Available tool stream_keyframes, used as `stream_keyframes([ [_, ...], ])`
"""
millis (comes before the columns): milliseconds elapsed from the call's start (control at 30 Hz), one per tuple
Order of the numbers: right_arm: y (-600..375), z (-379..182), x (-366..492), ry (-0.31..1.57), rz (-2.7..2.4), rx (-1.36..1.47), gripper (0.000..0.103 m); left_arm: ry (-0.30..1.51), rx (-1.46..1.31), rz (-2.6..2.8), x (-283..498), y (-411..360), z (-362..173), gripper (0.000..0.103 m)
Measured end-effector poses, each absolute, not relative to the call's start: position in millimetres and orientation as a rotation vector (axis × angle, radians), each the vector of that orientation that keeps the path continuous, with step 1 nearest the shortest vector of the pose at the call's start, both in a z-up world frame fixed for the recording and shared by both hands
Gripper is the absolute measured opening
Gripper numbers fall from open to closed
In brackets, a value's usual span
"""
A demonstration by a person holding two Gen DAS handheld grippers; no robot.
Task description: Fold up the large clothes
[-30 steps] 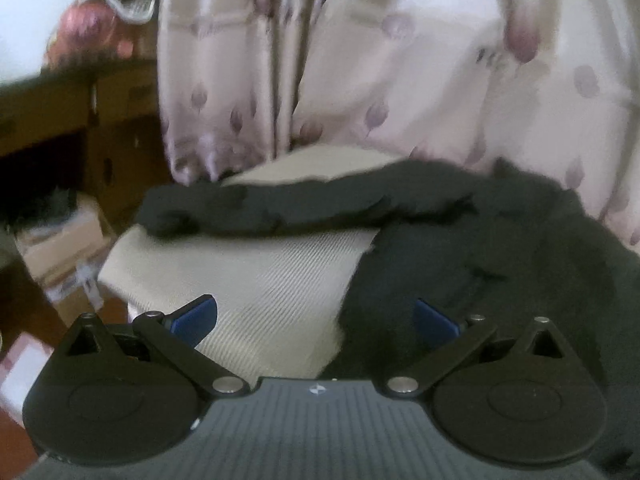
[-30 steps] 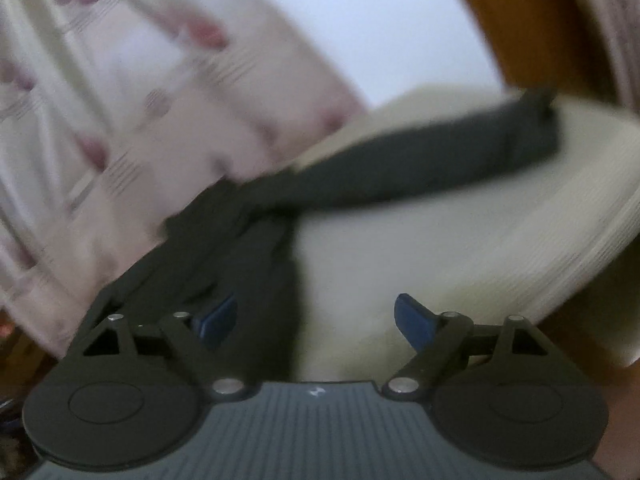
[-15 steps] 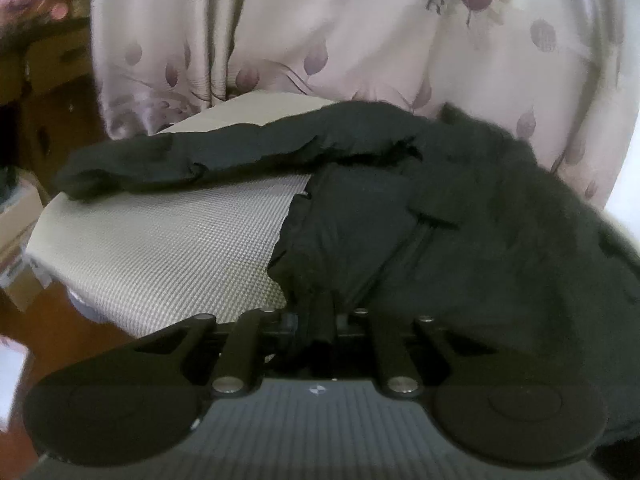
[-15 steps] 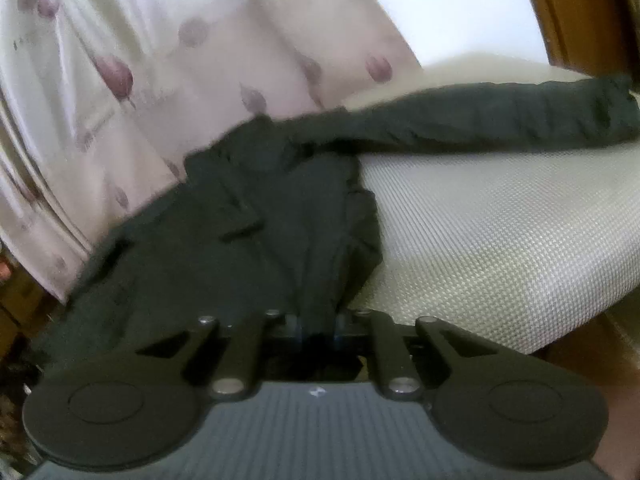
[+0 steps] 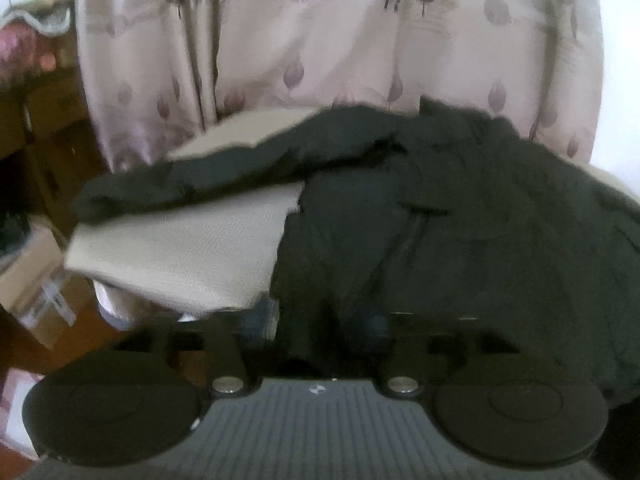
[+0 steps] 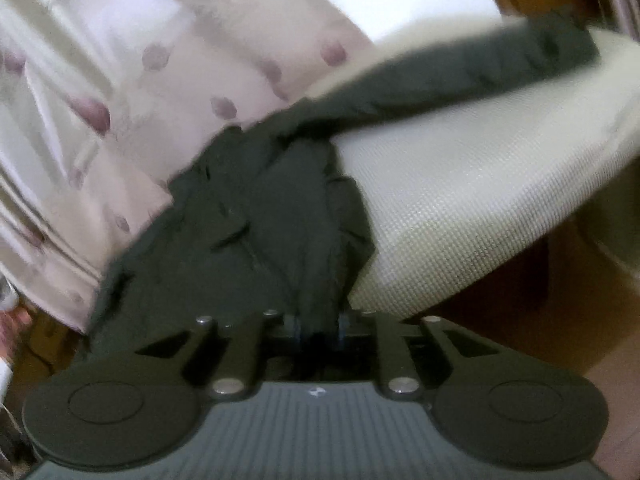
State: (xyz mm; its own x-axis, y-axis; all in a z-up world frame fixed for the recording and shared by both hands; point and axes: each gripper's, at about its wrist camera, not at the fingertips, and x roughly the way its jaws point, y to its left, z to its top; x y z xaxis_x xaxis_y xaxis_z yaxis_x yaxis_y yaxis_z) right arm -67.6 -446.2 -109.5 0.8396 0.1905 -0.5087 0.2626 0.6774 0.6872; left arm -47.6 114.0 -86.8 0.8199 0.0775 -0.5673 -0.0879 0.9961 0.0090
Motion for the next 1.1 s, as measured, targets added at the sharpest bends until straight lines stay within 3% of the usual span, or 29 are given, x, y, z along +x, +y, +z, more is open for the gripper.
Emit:
stream_keyframes([
  [33,-451.2,-105.1,-74.2,0.557,-0.058,0.853,0.031,0.566,-0.018,0.103,-51.7,114.3,-79.5,0.088],
  [100,-464.3,-95.6,-85.9,0.472,-0.099,0.89,0.051,0.475,-0.019,0.136,-63.3,112.7,-63.8,0.099],
  [133,-474.0,-92.3,-92.4,0.424,-0.118,0.922,0.067,0.433,-0.028,0.138,-67.2,111.1,-55.3,0.101],
  [167,-483.1,-90.1,-97.2,0.387,-0.137,0.951,0.074,0.396,-0.048,0.128,-69.0,109.4,-47.2,0.101],
  [567,-618.9,-114.2,-91.6,0.213,-0.389,1.243,0.074,0.367,-0.157,-0.068,-13.8,42.5,-27.7,0.103],
  [933,-660.8,-130.1,-38.9,0.325,-0.531,1.161,0.075,0.448,-0.153,-0.1,1.6,21.0,-45.2,0.103],
  [1100,-644.1,-118.7,-41.3,0.24,-0.633,1.11,0.084,0.487,-0.156,-0.093,10.4,21.8,-49.5,0.103],
])
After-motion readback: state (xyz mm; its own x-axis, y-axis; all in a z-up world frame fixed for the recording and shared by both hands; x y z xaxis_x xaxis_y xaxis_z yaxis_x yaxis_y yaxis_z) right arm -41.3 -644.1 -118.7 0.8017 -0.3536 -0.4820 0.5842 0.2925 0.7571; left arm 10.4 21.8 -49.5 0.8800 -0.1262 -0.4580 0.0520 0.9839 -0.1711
